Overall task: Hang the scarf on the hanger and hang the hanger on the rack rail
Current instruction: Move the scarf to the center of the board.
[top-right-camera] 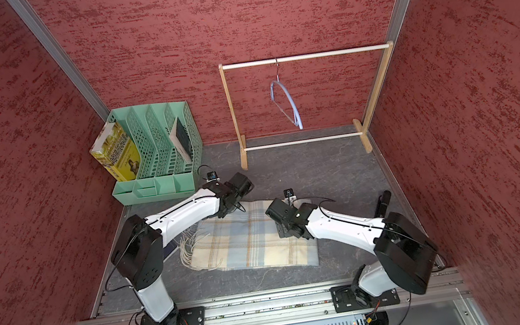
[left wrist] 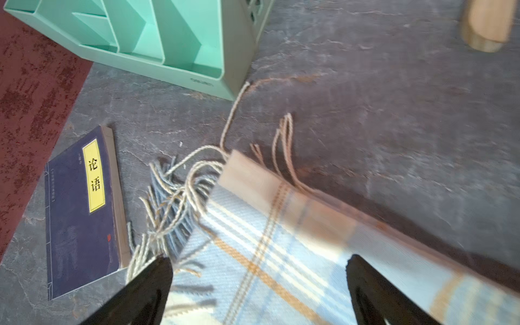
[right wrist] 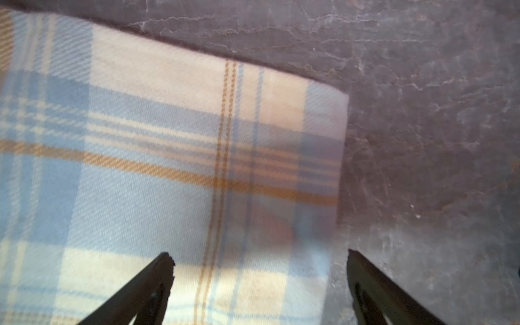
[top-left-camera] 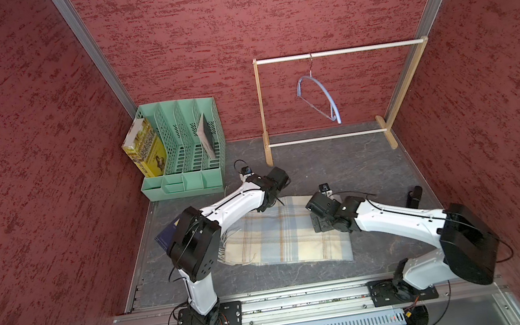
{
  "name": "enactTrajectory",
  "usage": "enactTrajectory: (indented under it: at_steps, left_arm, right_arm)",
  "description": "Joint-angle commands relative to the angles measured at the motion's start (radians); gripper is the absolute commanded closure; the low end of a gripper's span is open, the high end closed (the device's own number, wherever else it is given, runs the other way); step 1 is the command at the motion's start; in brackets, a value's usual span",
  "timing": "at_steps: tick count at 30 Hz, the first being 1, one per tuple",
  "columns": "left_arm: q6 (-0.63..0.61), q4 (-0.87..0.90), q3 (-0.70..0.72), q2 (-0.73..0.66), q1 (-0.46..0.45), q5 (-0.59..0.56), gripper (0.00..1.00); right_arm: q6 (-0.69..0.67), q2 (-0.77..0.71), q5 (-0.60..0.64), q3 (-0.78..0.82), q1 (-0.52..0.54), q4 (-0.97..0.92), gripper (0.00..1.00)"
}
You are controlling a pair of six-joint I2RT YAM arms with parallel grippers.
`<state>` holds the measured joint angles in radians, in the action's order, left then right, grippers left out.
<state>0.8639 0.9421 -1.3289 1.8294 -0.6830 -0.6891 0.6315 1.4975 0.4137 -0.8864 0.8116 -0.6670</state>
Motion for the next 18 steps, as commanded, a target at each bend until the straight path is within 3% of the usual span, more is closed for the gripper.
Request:
enactTrajectory:
  at_steps: [1,6,18]
  left_arm:
    - [-0.047,-0.078,0.101,0.006,-0.006,0.061,0.0]
    - [-0.041,-0.157,0.173,0.075,-0.013,0.143,0.03]
    - [0.082,-0.038,0.2,0.13,-0.102,0.122,0.01]
  right_arm:
    - [-0.002,0.068,0.058,-0.003,-0.026,0.021,0.01]
    - [0.029,0.134,0.035,0.016,-0.055,0.049,0.02]
    - [0.134,0.111,-0.048,0.212,-0.057,0.135,0.01]
